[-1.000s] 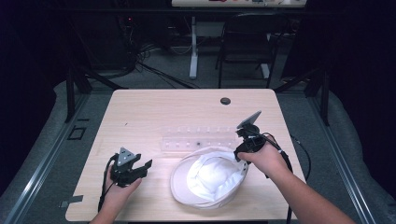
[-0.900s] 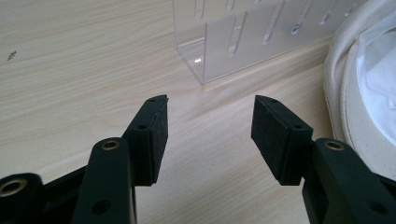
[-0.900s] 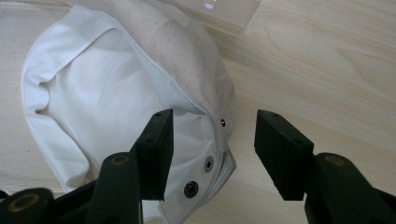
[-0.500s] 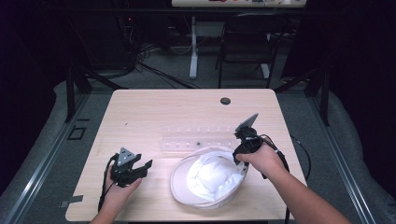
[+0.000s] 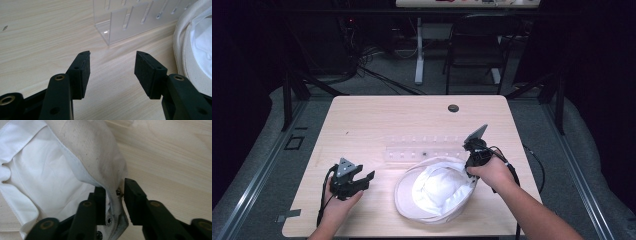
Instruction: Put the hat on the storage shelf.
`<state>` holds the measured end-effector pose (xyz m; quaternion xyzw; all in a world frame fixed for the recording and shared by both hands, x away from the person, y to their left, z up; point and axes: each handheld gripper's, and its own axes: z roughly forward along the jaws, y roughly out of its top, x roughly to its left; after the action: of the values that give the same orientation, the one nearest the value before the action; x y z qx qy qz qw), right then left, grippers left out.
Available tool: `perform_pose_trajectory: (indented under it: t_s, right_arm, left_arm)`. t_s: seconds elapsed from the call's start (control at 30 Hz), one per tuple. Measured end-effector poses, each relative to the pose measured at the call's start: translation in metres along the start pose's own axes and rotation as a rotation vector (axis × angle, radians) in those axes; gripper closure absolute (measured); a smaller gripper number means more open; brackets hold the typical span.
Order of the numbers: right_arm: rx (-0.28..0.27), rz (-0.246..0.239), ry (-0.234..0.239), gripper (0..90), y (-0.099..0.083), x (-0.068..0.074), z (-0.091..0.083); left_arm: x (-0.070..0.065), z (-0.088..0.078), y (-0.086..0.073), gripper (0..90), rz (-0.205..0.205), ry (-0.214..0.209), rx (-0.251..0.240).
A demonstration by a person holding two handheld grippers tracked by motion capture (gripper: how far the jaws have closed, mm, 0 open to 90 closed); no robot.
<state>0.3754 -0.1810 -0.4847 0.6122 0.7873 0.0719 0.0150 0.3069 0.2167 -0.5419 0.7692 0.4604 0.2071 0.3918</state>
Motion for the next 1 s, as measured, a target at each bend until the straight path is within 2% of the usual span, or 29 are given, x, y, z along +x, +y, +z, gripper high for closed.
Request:
perform_pose_trajectory:
  t_s: [0.07,0.1,0.13,0.17,0.23,0.3,0.33,0.37,0.43,0.5,0.57,0.6,0.63,0.67,0.7,0.73,0.8,0.83,0.97,1.0]
  right_arm:
    - [-0.003,-0.004,-0.001,79.4,0.000,-0.001,-0.002]
    - [0.013,-0.010,-0.004,80.2,0.001,-0.001,-0.004]
    - [-0.010,0.006,0.002,81.1,-0.001,0.001,-0.003]
    - [0.015,-0.013,-0.008,81.5,0.000,0.001,-0.005]
    - [0.027,-0.022,-0.007,82.2,0.001,0.002,-0.007]
    - [0.007,-0.011,-0.004,82.5,0.000,0.003,-0.007]
    - [0.043,-0.039,-0.014,82.7,0.001,0.002,-0.011]
    - [0.007,-0.007,-0.004,82.8,0.000,0.004,-0.009]
    - [0.037,-0.027,-0.012,83.1,0.000,0.003,-0.013]
    - [0.023,-0.010,0.002,83.2,-0.001,0.004,-0.014]
    - [0.046,-0.011,0.008,83.3,0.000,0.003,-0.019]
    - [0.029,0.006,0.010,83.3,-0.001,0.004,-0.019]
    - [0.053,-0.010,0.011,83.3,0.000,0.002,-0.022]
    - [0.064,-0.003,0.015,83.4,-0.001,0.001,-0.024]
    - [0.041,0.023,0.021,83.4,-0.002,0.002,-0.023]
    - [0.075,0.005,0.023,83.4,-0.001,0.000,-0.027]
    - [0.048,0.035,0.029,83.4,-0.003,0.000,-0.028]
    - [0.055,0.042,0.027,83.4,-0.003,0.000,-0.029]
    - [0.067,0.026,0.019,83.3,-0.004,-0.003,-0.035]
    - [0.058,0.036,0.014,83.4,-0.005,-0.003,-0.035]
  left_arm:
    - [0.000,0.000,0.000,46.7,0.001,0.000,0.000]
    - [0.000,0.000,0.000,46.7,-0.001,0.000,0.000]
    - [0.000,0.000,0.000,46.7,-0.001,0.001,-0.002]
    - [0.000,0.000,0.000,46.6,-0.002,0.001,-0.003]
    - [0.000,0.000,0.000,46.7,-0.002,0.000,-0.001]
    - [0.000,0.000,0.000,46.6,-0.002,0.001,-0.002]
    - [0.000,0.000,0.000,46.6,-0.002,0.002,-0.002]
    - [0.000,0.000,0.000,46.7,-0.002,0.002,-0.002]
    - [0.000,0.000,0.000,46.7,-0.001,0.003,-0.003]
    - [0.001,0.000,0.000,46.7,0.000,0.003,-0.003]
    - [0.000,0.000,-0.001,46.7,-0.003,0.002,-0.003]
    - [0.000,0.000,-0.001,46.7,-0.003,0.002,-0.003]
    - [0.000,0.000,-0.001,46.6,-0.007,0.001,-0.005]
    - [0.000,0.000,-0.001,46.7,-0.005,0.001,-0.003]
    - [0.000,0.000,-0.001,46.7,-0.006,0.001,-0.004]
    - [0.000,0.000,-0.001,46.7,-0.004,0.002,-0.003]
    - [0.000,0.000,-0.001,46.7,-0.003,0.002,-0.003]
    - [0.000,0.000,-0.001,46.7,-0.003,0.002,-0.001]
    - [0.000,0.000,-0.001,46.7,-0.002,0.001,0.000]
    - [0.000,0.000,-0.001,46.7,-0.003,0.001,0.001]
